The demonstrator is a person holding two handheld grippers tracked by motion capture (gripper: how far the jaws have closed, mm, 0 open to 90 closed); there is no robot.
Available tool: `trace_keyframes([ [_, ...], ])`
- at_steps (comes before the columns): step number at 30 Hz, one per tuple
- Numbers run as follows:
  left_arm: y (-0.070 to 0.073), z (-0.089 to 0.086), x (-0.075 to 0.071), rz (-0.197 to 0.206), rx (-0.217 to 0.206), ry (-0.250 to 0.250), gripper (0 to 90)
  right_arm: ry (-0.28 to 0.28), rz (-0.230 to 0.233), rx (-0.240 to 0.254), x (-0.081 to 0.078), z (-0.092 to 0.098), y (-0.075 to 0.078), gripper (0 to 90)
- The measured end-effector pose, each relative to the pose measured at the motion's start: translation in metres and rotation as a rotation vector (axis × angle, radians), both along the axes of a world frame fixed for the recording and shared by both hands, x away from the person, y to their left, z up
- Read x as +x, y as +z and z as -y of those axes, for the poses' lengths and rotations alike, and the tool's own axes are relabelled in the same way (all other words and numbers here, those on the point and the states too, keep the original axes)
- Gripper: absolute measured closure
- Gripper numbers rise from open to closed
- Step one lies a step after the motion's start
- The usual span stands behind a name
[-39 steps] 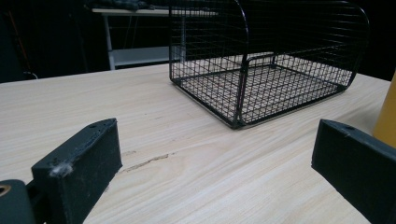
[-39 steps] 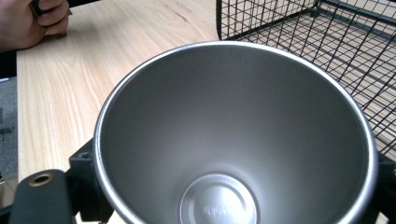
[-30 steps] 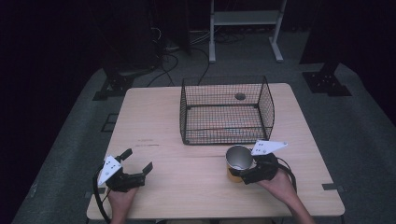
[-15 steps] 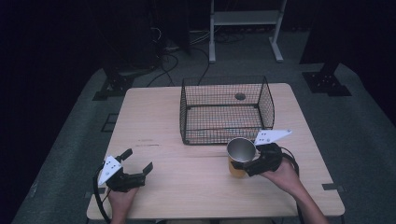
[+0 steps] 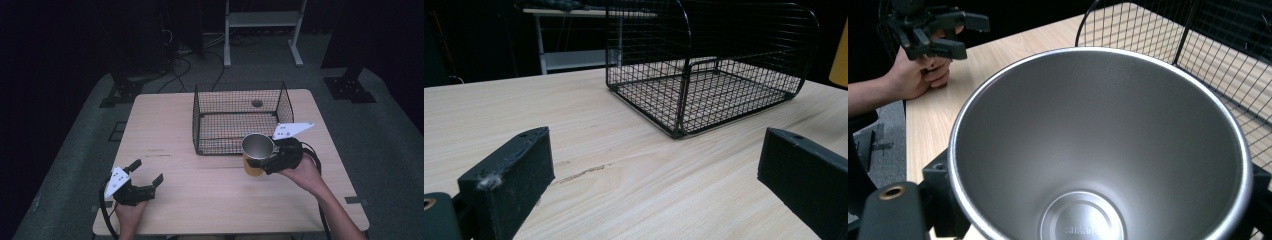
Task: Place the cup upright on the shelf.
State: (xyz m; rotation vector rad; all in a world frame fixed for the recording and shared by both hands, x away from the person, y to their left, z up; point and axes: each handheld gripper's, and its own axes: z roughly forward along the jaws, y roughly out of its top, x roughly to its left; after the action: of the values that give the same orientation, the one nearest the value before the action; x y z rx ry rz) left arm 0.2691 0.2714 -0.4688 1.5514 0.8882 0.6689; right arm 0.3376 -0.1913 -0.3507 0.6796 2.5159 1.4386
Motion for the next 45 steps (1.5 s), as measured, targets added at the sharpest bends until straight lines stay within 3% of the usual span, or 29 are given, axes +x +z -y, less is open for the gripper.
trace_keyframes([
  [9,0.000,0.001,0.000,0.002,0.003,-0.005,0.8,0.023,0.009,-0.003,0.023,-0.006,0.027,12.9],
  [16,0.000,0.000,0.000,0.001,-0.003,-0.004,0.8,0.033,-0.003,0.007,0.058,-0.012,0.045,12.9],
  [22,0.000,-0.001,0.000,0.002,-0.007,-0.004,0.8,0.038,-0.007,-0.023,0.090,-0.021,0.051,12.9],
  [33,0.000,-0.001,0.000,0.003,-0.007,-0.007,0.8,0.014,-0.053,0.016,0.143,-0.029,0.043,12.9],
  [39,0.000,-0.001,0.000,0.003,-0.009,-0.008,0.8,0.008,-0.061,0.011,0.160,-0.039,0.033,12.8],
  [45,0.000,-0.002,0.000,0.003,-0.010,-0.008,0.8,-0.022,-0.110,0.060,0.175,-0.035,0.020,12.8],
])
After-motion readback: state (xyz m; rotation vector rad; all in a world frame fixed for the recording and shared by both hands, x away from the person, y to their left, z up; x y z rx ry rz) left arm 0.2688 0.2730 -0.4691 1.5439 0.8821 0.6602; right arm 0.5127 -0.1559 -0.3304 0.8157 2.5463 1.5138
